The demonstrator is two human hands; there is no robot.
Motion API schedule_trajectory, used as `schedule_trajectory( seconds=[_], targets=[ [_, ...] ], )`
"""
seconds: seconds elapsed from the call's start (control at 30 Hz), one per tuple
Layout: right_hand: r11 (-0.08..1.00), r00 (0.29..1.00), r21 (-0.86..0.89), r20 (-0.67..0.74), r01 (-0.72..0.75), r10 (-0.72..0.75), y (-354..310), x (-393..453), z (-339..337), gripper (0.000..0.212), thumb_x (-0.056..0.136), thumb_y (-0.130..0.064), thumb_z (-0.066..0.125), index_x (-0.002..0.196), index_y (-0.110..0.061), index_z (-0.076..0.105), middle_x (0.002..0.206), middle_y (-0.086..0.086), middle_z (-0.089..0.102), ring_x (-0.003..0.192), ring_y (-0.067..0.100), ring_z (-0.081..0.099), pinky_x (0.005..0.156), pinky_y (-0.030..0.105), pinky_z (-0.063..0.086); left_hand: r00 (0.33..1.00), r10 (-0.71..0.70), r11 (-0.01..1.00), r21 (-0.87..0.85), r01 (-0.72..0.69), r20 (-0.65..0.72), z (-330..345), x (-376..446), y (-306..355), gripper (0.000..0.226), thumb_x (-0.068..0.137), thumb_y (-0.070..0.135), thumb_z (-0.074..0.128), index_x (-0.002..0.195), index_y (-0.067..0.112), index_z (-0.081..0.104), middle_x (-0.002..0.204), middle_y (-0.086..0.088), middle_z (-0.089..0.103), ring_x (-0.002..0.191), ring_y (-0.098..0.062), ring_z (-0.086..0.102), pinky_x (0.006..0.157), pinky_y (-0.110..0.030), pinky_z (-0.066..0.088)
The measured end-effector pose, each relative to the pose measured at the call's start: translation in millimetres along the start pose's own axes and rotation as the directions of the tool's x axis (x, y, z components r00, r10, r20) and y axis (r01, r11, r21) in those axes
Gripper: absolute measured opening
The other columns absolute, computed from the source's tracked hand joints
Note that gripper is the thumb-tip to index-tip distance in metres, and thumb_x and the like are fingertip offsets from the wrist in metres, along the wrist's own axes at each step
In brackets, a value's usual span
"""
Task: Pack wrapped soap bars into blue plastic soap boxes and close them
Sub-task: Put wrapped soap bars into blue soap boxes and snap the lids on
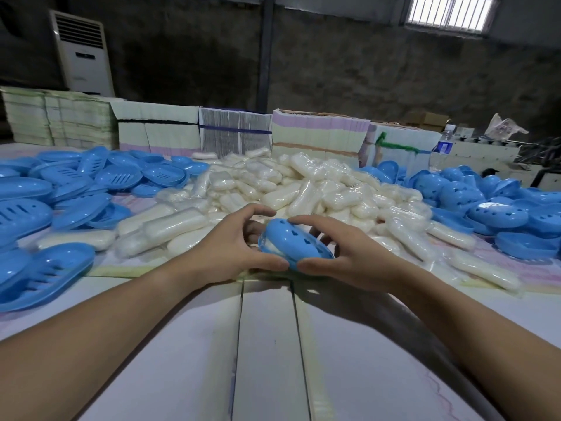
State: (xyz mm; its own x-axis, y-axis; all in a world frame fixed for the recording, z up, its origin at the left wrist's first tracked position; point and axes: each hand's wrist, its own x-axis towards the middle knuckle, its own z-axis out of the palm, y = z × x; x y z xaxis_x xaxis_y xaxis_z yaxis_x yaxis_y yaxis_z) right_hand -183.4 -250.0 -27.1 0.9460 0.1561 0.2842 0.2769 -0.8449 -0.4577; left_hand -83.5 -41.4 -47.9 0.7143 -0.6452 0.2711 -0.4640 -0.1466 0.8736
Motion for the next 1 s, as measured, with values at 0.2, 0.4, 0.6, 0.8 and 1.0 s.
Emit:
schedule_trajectory(
  seconds=[0.2, 0.4, 0.6, 0.8, 1.0],
  targets=[
    [0.944, 0.990, 0.329, -0.129, -0.013, 0.058, -7.3, 1.6, -0.9, 0.056, 0.074, -0.050, 0.067, 0.124, -0.063, 0.044, 0.109, -0.007, 0.055, 0.085, 0.013, 0.060, 0.075, 0.028, 0.058, 0.985, -0.040, 0.921, -0.390, -0.030, -0.170, 14.7, 0.9, 10.7, 0.075, 0.060, 0.022, 0.094, 0.127, 0.024, 0.061, 0.116, -0.008, 0.074, 0.098, -0.023, 0.076, 0.083, -0.035, 0.062],
    [0.808, 0.957, 0.588, -0.248, 0.024, 0.152, -19.6, 5.5, 9.5, 0.058, 0.074, -0.035, 0.070, 0.129, -0.041, 0.053, 0.097, 0.004, 0.059, 0.072, 0.001, 0.064, 0.064, 0.017, 0.051, 0.998, -0.027, 0.685, -0.728, -0.020, -0.052, 30.7, -4.3, 25.2, 0.046, 0.086, 0.023, 0.067, 0.131, 0.016, 0.060, 0.121, -0.014, 0.073, 0.108, -0.027, 0.073, 0.083, -0.032, 0.061],
    [0.859, 0.924, 0.512, -0.315, -0.027, 0.217, -17.0, 8.0, 16.7, 0.060, 0.071, -0.048, 0.070, 0.129, -0.048, 0.054, 0.101, 0.002, 0.060, 0.074, 0.004, 0.062, 0.064, 0.017, 0.049, 0.998, -0.033, 0.637, -0.768, 0.062, 0.053, 38.2, -6.0, 28.7, 0.038, 0.107, 0.011, 0.044, 0.144, 0.021, 0.047, 0.127, -0.020, 0.069, 0.117, -0.035, 0.068, 0.104, -0.046, 0.052],
    [0.893, 0.907, 0.448, -0.365, -0.024, 0.208, -15.3, 10.3, 17.7, 0.057, 0.072, -0.053, 0.068, 0.127, -0.055, 0.051, 0.097, -0.008, 0.057, 0.077, 0.008, 0.059, 0.066, 0.021, 0.048, 0.993, -0.058, 0.560, -0.820, 0.117, 0.102, 34.3, -2.5, 28.5, 0.049, 0.101, -0.005, 0.041, 0.144, 0.018, 0.047, 0.127, -0.027, 0.066, 0.119, -0.047, 0.063, 0.115, -0.058, 0.037],
    [0.892, 0.911, 0.451, -0.359, -0.019, 0.201, -17.9, 8.1, 13.5, 0.054, 0.071, -0.048, 0.069, 0.123, -0.055, 0.054, 0.098, -0.008, 0.058, 0.076, 0.006, 0.059, 0.066, 0.016, 0.048, 0.991, 0.014, 0.592, -0.800, 0.099, 0.132, 31.9, -3.1, 23.3, 0.048, 0.103, -0.004, 0.044, 0.143, 0.021, 0.047, 0.128, -0.021, 0.068, 0.115, -0.039, 0.068, 0.100, -0.045, 0.055]
  ],
)
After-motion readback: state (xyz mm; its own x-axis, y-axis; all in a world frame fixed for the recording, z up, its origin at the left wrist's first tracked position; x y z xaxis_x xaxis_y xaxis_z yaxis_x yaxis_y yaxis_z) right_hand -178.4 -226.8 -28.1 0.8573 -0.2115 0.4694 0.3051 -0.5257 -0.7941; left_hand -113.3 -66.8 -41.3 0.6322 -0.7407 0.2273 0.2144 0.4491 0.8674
